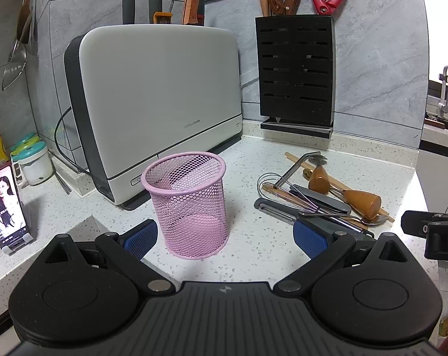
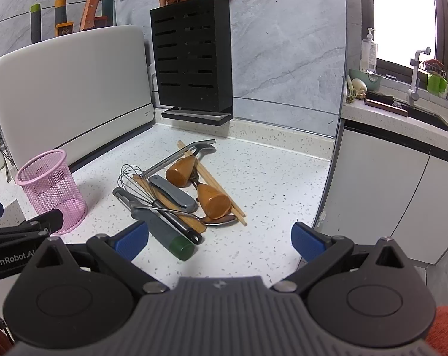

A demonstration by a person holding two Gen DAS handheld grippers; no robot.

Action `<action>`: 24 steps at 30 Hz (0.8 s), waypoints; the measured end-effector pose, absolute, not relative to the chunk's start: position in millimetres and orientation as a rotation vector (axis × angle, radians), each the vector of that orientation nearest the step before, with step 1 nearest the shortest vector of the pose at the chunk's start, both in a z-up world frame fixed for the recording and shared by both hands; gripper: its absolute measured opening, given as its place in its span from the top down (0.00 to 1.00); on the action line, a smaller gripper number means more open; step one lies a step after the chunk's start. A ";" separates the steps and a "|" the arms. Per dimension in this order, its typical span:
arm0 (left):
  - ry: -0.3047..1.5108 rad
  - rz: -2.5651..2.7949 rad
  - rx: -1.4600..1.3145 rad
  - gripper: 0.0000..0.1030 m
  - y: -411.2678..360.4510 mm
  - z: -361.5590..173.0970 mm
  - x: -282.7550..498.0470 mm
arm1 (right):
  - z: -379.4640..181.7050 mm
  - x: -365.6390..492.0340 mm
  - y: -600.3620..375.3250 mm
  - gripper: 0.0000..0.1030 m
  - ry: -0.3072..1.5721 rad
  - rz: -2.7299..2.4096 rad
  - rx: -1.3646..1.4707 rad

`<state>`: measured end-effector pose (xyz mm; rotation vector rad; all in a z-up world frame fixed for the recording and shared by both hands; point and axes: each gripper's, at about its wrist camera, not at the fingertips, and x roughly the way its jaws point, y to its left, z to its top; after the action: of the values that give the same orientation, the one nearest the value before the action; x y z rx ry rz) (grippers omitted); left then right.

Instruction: Organize utensils

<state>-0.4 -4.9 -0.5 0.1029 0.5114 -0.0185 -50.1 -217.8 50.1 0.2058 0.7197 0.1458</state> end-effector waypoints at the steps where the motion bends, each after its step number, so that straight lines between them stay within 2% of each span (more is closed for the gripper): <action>1: 0.511 -0.019 0.103 0.00 -4.4 -0.6 -0.4 | 50.0 -49.6 -217.6 0.03 0.722 0.145 0.208; 24: 0.510 -0.023 0.101 0.00 -5.7 -0.9 0.0 | 47.2 -49.5 -216.8 0.03 0.734 0.150 0.219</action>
<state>0.0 -5.7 -0.9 0.1009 0.5103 -0.0234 -49.5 -216.8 47.2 0.2187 0.7341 0.1500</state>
